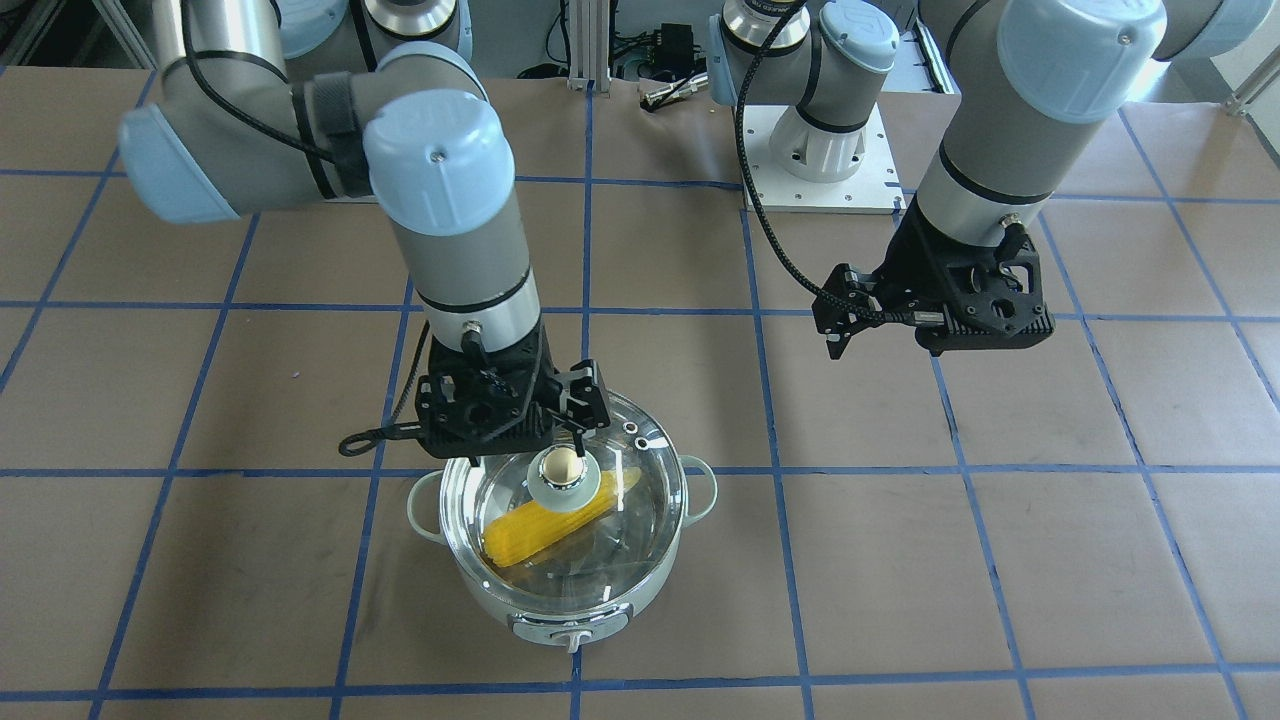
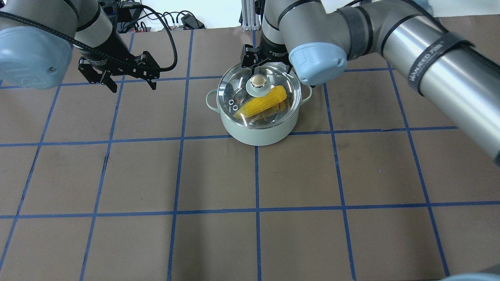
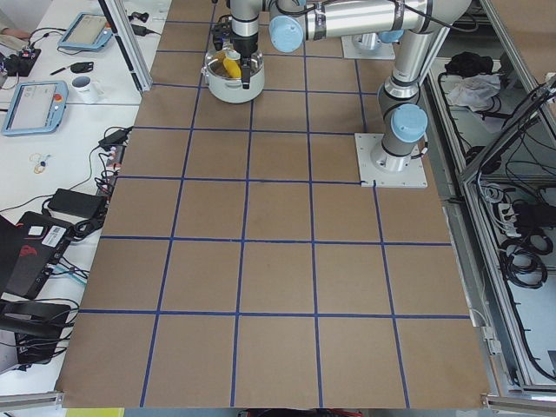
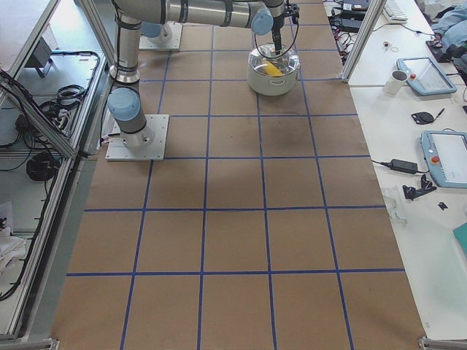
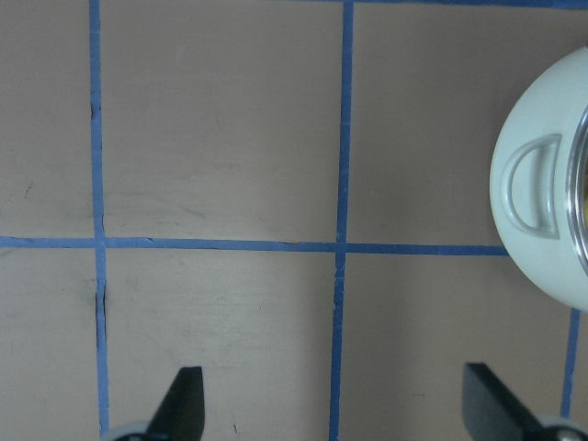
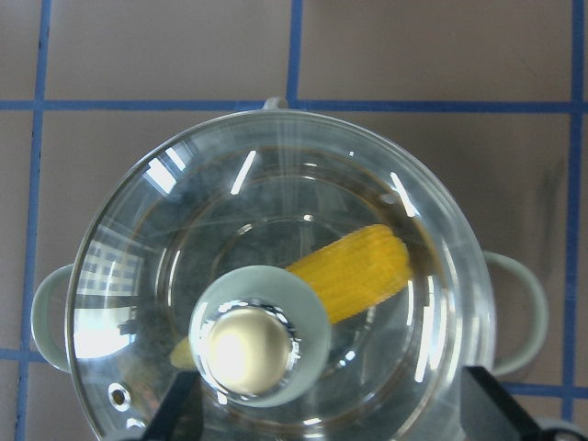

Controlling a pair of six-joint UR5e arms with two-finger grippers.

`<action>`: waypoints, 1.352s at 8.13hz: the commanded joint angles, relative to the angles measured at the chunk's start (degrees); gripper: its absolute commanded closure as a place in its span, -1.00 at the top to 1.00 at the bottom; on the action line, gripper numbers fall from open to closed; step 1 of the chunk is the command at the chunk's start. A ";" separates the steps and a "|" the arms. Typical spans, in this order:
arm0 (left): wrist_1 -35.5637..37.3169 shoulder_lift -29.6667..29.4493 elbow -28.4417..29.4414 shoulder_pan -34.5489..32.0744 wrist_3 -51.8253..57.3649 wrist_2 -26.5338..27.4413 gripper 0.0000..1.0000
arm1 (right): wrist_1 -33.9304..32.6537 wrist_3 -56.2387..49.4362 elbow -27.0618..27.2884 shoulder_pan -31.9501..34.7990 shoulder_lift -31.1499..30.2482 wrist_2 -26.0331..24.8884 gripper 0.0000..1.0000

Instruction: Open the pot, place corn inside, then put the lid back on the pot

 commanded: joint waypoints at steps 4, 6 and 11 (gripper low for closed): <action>-0.17 1.65 0.52 -0.26 -0.08 0.31 1.00 | 30.63 -6.88 1.31 -12.79 -19.68 -3.43 1.00; -4.20 5.33 0.35 -0.35 -0.43 0.31 1.00 | 31.29 -7.06 2.97 -12.80 -21.63 -3.90 1.00; -4.57 5.79 -0.09 -0.35 -1.93 -0.21 1.00 | 30.50 -6.88 3.16 -12.80 -21.63 -4.52 1.00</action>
